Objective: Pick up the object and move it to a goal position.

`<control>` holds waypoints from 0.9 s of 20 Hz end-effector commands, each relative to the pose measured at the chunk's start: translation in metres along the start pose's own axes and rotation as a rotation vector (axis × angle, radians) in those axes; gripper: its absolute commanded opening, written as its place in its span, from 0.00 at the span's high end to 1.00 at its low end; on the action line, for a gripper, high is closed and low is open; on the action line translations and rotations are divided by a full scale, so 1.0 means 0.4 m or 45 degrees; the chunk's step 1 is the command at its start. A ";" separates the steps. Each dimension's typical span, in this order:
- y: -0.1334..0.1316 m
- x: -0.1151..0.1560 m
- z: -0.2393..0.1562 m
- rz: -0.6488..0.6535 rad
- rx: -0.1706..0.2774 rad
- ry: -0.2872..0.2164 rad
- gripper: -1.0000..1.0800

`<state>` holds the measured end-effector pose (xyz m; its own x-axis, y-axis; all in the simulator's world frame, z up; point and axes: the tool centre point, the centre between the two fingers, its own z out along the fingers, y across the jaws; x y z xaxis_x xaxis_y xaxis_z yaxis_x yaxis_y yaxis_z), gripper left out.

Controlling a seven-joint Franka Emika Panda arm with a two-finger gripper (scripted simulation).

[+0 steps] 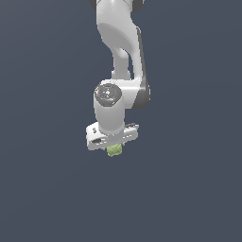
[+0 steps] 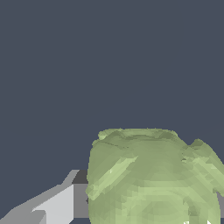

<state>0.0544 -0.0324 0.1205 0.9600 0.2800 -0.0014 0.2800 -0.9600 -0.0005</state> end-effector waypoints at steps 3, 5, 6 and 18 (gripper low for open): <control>-0.004 -0.015 -0.129 0.000 -0.001 0.002 1.00; -0.006 -0.023 -0.190 0.000 -0.001 0.002 1.00; -0.007 -0.026 -0.220 0.000 -0.001 0.002 1.00; -0.017 -0.055 -0.532 -0.001 -0.001 0.002 1.00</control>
<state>0.0331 -0.0323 0.3210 0.9598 0.2806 0.0015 0.2806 -0.9598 0.0007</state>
